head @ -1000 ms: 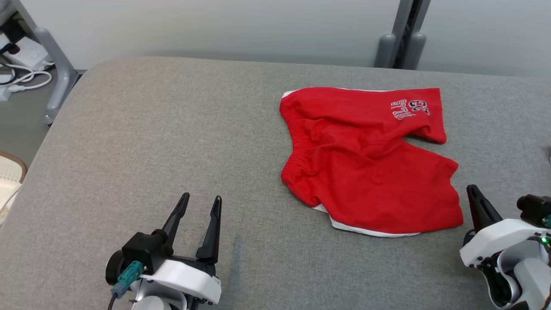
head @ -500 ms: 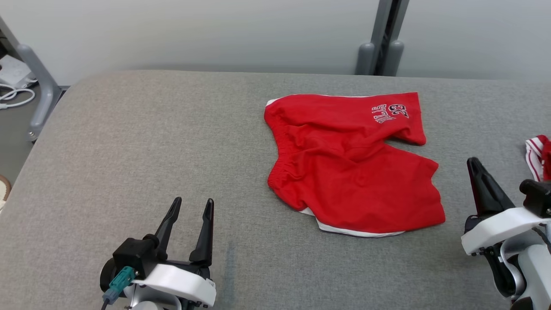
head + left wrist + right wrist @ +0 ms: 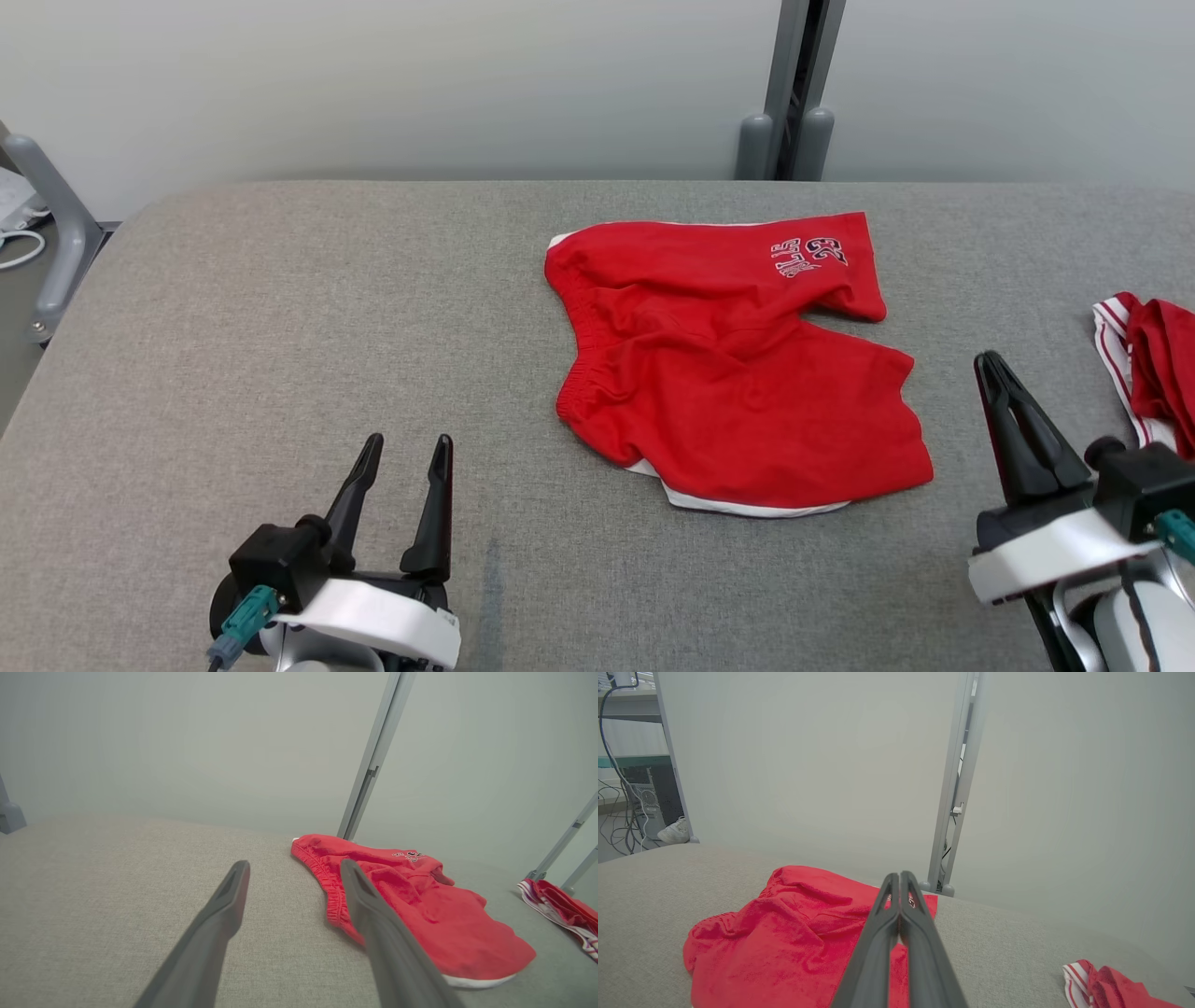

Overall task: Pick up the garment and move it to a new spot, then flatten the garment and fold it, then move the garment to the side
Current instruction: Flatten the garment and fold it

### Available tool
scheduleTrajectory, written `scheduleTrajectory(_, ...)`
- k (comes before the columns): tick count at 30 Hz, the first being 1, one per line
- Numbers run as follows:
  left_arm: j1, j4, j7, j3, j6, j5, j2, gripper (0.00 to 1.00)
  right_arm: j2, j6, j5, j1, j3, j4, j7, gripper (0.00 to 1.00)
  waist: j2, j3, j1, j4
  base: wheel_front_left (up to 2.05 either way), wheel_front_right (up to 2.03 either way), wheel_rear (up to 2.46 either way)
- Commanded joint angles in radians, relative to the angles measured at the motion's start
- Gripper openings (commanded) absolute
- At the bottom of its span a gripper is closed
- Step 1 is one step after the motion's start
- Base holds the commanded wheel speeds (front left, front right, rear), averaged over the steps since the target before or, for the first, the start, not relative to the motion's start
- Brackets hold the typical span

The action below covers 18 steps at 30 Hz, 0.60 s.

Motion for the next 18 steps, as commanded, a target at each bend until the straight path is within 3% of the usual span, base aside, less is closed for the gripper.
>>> scheduleTrajectory(1, 0.009, 0.002, -0.004, 0.006, -0.003, -0.003, 0.004, 1.00, 0.011, 0.000, -0.036, 0.030, -0.023, -0.019, -0.001, 0.00, 0.0000, -0.004, 0.0000, 0.000, 0.00, 0.00, 0.00)
scheduleTrajectory(7, 0.023, 0.008, -0.004, 0.007, -0.010, -0.007, 0.004, 1.00, 0.072, 0.000, -0.090, 0.095, -0.077, -0.031, -0.001, 0.00, 0.0000, -0.017, 0.0000, 0.007, 0.00, 0.00, 0.00)
scheduleTrajectory(8, 0.024, 0.009, -0.004, 0.007, -0.010, -0.006, 0.004, 1.00, 0.078, 0.000, -0.093, 0.099, -0.081, -0.029, -0.001, 0.75, 0.0000, -0.018, 0.0000, 0.007, 0.00, 0.00, 0.00)
scheduleTrajectory(9, 0.025, 0.010, -0.004, 0.007, -0.010, -0.005, 0.004, 1.00, 0.085, 0.000, -0.095, 0.105, -0.083, -0.023, -0.001, 1.00, 0.0000, -0.019, 0.0000, 0.008, 0.00, 0.00, 0.00)
scheduleTrajectory(18, 0.029, 0.015, -0.004, 0.006, -0.017, -0.002, 0.004, 1.00, 0.100, 0.000, -0.116, 0.099, -0.085, -0.018, -0.001, 1.00, 0.0000, -0.023, 0.0000, 0.011, 0.00, 0.00, 0.00)
